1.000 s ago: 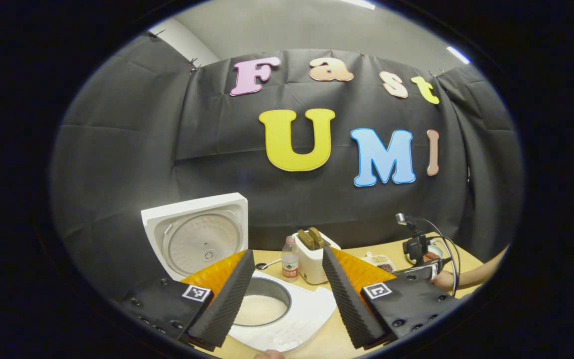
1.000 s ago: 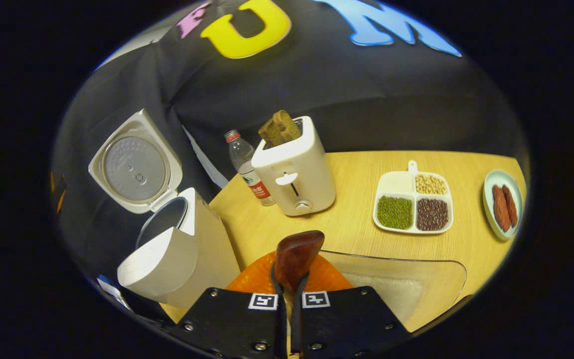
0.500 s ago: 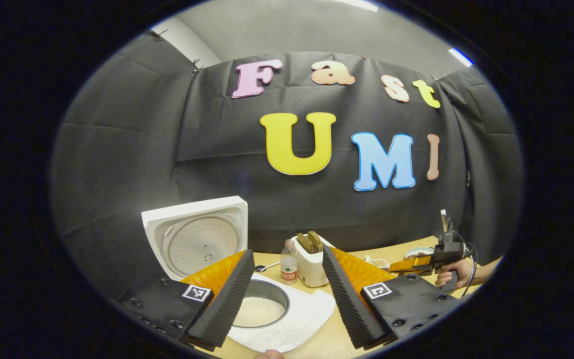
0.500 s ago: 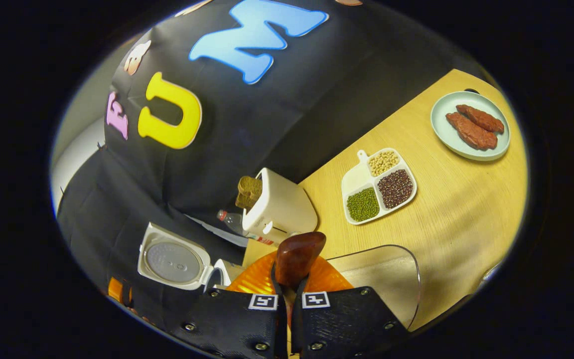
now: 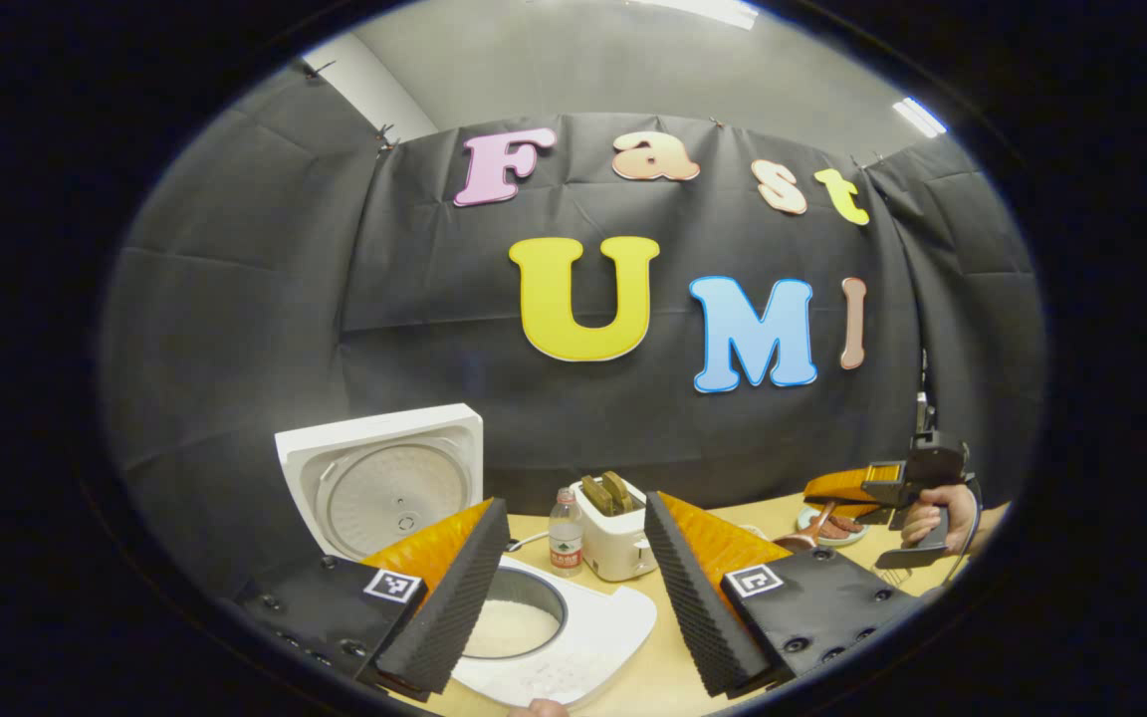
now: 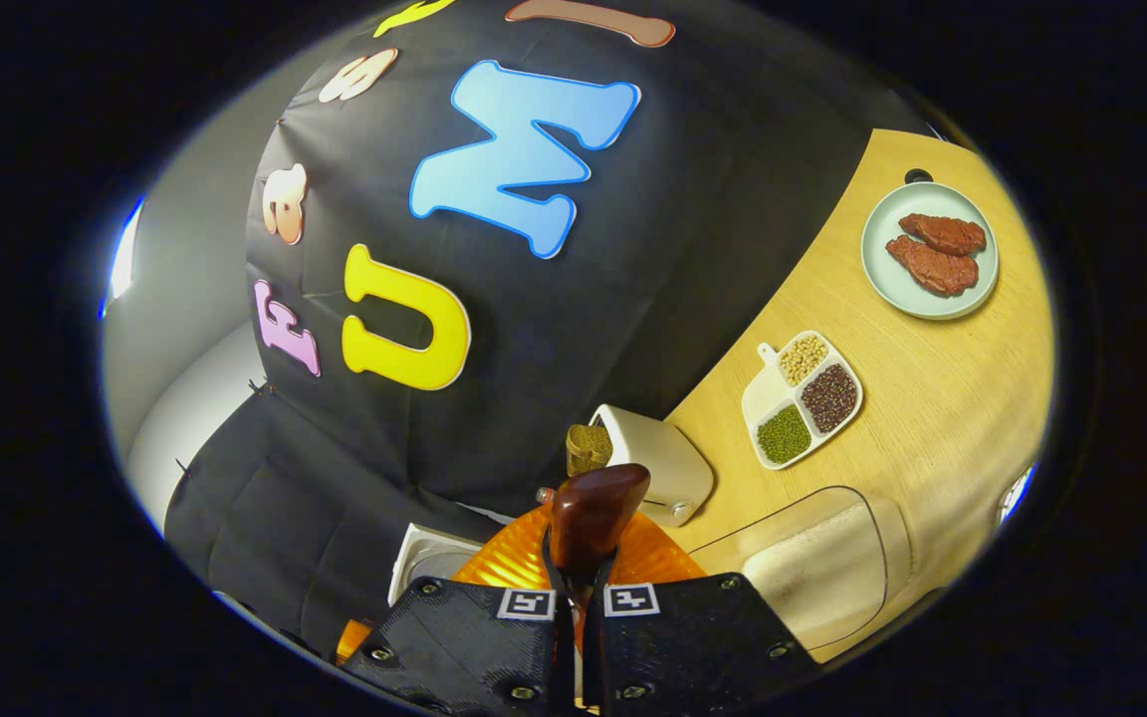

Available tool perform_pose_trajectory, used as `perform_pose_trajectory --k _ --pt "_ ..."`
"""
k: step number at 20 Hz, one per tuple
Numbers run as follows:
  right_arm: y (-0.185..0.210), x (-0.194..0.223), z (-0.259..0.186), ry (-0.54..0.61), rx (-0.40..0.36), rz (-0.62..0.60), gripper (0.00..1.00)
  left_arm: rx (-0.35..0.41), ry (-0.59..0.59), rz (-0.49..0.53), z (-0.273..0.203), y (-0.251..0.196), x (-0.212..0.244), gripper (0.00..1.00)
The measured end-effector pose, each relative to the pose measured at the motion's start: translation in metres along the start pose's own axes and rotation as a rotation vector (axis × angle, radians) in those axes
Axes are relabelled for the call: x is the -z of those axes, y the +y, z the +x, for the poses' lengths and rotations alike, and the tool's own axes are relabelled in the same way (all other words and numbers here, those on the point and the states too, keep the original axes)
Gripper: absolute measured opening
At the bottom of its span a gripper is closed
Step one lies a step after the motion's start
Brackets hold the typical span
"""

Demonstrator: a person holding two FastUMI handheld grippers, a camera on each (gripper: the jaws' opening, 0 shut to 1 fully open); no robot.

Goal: Close the left gripper, press the button to open the rice cooker; take a wooden spoon from the chopstick holder with the right hand, scoop a spoonful of rice and pour it into the rice cooker, then put the wooden spoon back into the chopstick holder.

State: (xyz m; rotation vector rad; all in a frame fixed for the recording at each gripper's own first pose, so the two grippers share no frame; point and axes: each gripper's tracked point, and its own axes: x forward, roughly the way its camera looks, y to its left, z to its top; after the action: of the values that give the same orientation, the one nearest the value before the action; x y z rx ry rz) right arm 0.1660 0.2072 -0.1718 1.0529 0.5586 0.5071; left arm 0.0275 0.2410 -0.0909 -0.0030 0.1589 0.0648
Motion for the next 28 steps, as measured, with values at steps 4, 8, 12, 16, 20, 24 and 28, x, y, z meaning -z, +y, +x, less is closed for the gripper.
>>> perform_pose_trajectory --k 4,8,12,16,20,24,28 --pt "0.025 0.004 0.0 0.002 -0.018 0.004 0.04 -0.012 0.001 0.009 -0.004 0.01 0.002 0.96" --pt "0.048 0.016 0.012 0.034 -0.027 -0.022 0.04 -0.018 0.008 -0.005 -0.008 0.023 0.008 0.96" --pt "0.073 0.034 0.032 0.078 -0.049 -0.036 0.04 -0.017 0.01 -0.015 -0.011 0.037 0.013 0.95" --pt "0.093 0.055 0.055 0.118 -0.065 -0.065 0.03 -0.043 0.015 -0.035 -0.011 0.055 0.02 0.96" --pt "0.112 0.074 0.08 0.156 -0.077 -0.123 0.04 -0.057 0.016 -0.027 -0.015 0.072 0.026 0.96" --pt "0.129 0.097 0.102 0.191 -0.087 -0.184 0.03 -0.057 0.017 -0.016 -0.023 0.082 0.031 0.95" --pt "0.148 0.12 0.123 0.218 -0.107 -0.277 0.04 -0.085 0.028 -0.008 -0.035 0.099 0.042 0.95"
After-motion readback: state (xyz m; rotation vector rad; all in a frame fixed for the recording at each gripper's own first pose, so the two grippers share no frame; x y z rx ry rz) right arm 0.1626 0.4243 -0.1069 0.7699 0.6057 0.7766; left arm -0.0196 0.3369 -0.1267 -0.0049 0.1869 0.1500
